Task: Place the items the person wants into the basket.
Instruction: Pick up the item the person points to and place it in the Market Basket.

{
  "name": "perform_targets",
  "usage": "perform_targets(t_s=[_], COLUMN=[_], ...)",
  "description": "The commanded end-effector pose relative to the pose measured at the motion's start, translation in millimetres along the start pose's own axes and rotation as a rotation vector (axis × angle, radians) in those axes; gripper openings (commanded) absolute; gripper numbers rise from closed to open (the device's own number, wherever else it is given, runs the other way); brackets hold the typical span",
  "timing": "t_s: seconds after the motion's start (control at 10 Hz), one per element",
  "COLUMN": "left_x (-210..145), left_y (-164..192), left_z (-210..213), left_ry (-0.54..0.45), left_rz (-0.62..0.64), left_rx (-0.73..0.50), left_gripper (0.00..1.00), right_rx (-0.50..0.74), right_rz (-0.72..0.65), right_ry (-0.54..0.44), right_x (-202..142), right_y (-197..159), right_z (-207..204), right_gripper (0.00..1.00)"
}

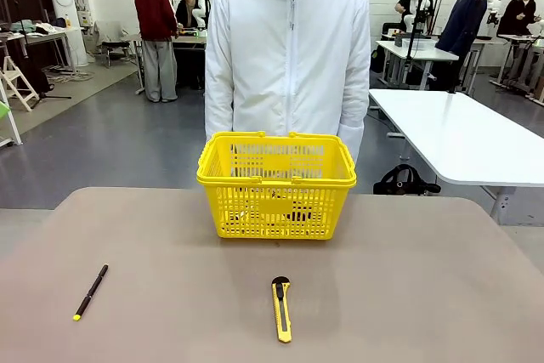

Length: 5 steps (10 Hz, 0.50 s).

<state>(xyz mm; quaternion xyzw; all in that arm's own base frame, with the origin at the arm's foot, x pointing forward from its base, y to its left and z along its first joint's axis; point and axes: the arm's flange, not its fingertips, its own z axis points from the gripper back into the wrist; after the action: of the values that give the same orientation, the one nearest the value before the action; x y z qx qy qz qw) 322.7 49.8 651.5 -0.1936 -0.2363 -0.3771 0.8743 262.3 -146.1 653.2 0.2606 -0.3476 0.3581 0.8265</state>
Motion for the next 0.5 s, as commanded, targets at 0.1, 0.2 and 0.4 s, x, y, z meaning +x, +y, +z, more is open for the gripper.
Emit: perform_targets(t_s=[0.1,0.2,0.4], left_x=[-1.0,-1.0,-1.0], left_y=[0.8,0.8,0.8], left_z=[1.3,1.3,1.3], left_ry=[-0.003,-0.003,-0.003], left_rz=[-0.012,-0.012,-0.012], left_rx=[-0.01,-0.01,-0.01], left_gripper=[1.0,1.0,1.0], right_rx=[0.042,0.042,0.042], right_rz=[0.037,0.037,0.037], right_ry=[-0.013,-0.013,-0.013], right_x=[6.4,6.4,6.4], right_y=[2.6,2.6,2.6], right_z=[-0.9,-0.9,-0.9], right_gripper=[1.0,1.0,1.0])
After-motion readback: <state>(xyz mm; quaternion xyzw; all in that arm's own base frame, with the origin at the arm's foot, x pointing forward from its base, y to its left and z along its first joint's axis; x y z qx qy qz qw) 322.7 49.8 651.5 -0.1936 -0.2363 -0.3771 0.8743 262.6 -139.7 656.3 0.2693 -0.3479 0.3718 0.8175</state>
